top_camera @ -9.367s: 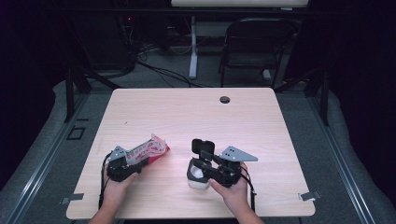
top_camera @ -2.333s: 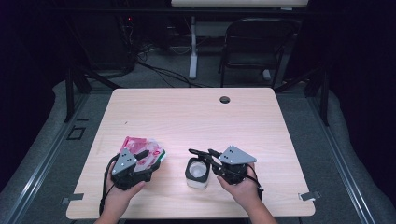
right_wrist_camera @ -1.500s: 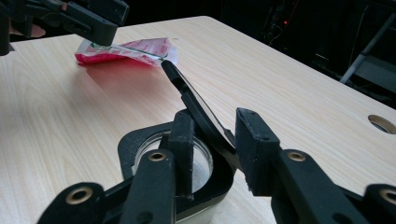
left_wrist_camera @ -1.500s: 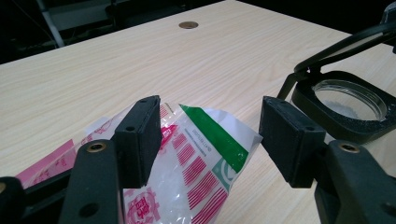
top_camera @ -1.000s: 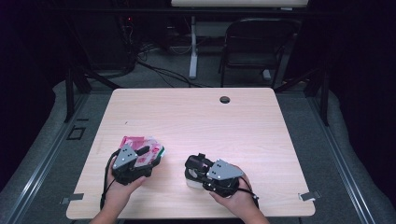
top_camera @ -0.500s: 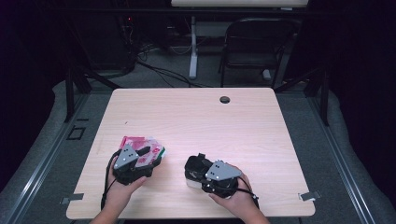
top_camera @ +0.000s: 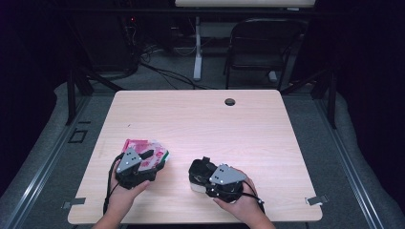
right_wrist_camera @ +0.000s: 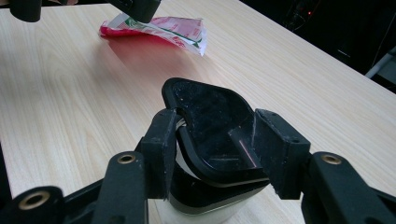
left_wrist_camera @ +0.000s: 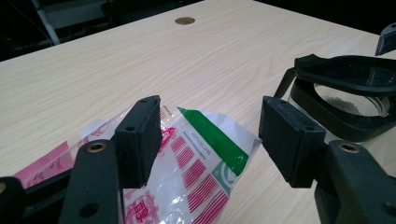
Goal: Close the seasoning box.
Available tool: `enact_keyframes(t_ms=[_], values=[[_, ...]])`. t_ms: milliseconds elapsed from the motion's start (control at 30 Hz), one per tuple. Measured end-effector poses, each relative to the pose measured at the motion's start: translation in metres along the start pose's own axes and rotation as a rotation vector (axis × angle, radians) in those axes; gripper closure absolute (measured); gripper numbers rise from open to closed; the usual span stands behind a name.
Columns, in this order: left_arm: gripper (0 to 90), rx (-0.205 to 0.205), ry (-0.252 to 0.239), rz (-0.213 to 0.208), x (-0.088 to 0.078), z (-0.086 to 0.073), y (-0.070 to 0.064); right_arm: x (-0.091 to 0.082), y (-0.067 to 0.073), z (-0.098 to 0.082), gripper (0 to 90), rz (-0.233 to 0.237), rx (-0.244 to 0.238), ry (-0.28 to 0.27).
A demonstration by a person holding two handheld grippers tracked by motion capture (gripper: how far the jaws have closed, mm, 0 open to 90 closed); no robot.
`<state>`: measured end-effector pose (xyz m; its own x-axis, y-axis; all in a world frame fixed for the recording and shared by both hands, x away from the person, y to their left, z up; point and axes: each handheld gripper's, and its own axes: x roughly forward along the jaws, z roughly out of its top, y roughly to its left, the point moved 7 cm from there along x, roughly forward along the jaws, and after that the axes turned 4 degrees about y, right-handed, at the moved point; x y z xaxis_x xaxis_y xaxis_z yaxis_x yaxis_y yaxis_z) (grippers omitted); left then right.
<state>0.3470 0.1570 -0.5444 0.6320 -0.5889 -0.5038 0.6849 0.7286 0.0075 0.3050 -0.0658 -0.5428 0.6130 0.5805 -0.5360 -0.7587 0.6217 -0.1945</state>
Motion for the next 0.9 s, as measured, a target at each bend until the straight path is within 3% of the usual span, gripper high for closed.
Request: enact_keyframes(t_ms=[333, 700, 833, 867, 900], values=[[39.6, -0.001, 0.003, 0.0, 0.0, -0.0005, 0.0006, 0.0003, 0.0017, 0.0009, 47.2, 0.009, 0.009, -0.004], [39.6, 0.0, 0.005, 0.001, 0.0007, -0.0014, 0.0011, -0.0038, -0.0027, 0.0054, 42.9, 0.036, 0.083, -0.053], [39.6, -0.002, 0.003, 0.002, 0.0012, -0.0017, 0.0016, -0.004, -0.0039, 0.005, 42.9, 0.032, 0.082, -0.052], [39.6, -0.003, 0.003, 0.003, 0.0012, -0.0017, 0.0017, -0.0059, -0.0036, 0.0035, 42.9, 0.062, 0.071, -0.024], [39.6, -0.003, 0.003, 0.002, 0.0011, -0.0018, 0.0018, -0.0067, -0.0041, 0.003, 42.9, 0.061, 0.069, -0.014]])
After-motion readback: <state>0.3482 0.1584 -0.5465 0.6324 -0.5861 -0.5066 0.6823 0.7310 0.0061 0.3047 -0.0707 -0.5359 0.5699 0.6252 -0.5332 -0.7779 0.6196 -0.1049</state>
